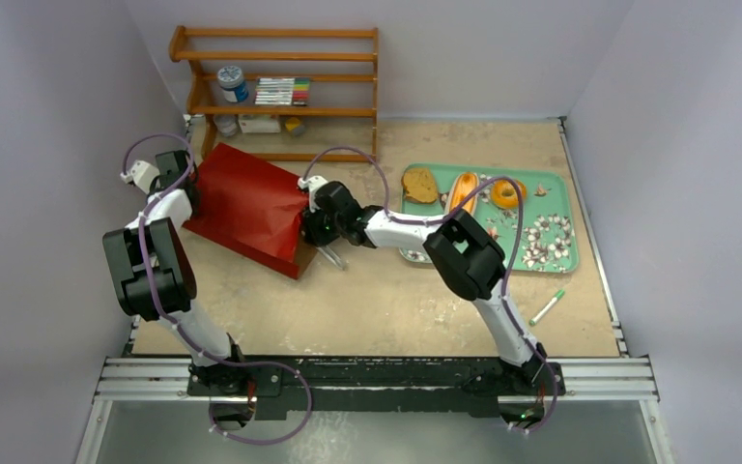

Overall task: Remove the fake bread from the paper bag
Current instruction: Take out the fake bread from the paper bag.

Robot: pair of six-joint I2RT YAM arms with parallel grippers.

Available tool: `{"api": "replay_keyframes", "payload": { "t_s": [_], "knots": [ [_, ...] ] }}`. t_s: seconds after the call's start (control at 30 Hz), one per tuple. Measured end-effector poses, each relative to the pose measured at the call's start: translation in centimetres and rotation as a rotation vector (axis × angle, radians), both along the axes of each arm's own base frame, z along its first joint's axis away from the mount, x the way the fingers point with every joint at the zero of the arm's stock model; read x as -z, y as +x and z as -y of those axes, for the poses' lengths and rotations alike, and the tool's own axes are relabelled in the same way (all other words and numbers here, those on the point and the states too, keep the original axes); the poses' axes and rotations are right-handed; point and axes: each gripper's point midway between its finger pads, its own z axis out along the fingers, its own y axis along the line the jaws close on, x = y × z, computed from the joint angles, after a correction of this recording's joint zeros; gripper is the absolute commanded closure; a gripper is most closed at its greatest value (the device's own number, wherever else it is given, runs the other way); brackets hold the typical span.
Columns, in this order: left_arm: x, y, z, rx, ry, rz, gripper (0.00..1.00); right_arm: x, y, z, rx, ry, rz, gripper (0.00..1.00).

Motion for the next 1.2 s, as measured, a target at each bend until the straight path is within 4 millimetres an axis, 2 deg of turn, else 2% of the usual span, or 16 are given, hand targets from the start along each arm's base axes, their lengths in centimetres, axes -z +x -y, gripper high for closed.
{"api": "replay_keyframes", "payload": {
  "t_s": [0.2,0.4,0.53,0.83,1.0,1.2],
  "knots": [
    [0.1,0.1,0.1,-0.058,-0.035,0.040,1.00,-0.1,-2.6,3.1,0.009,-0.067,-0.042,0.90],
    [0.5,0.3,0.3,-0.147,-0.085,0.110,1.00,-1.4,-5.8,6.6,0.019,-0.122,-0.074,0.90],
    [0.5,0.5,0.6,-0.180,-0.092,0.135,1.00,-2.2,-8.5,8.6,0.017,-0.149,-0.091,0.91],
    [0.3,1.4,2.2,-0.202,-0.123,0.181,1.00,-3.8,-16.4,11.7,-0.037,-0.195,-0.120,0.91],
    [0.1,1.7,2.8,-0.219,-0.137,0.200,1.00,-4.6,-20.7,14.1,-0.054,-0.197,-0.145,0.91],
    [-0.6,2.8,4.6,-0.204,-0.158,0.228,1.00,-4.3,-23.9,16.6,-0.049,-0.236,-0.199,0.91]
  ]
}}
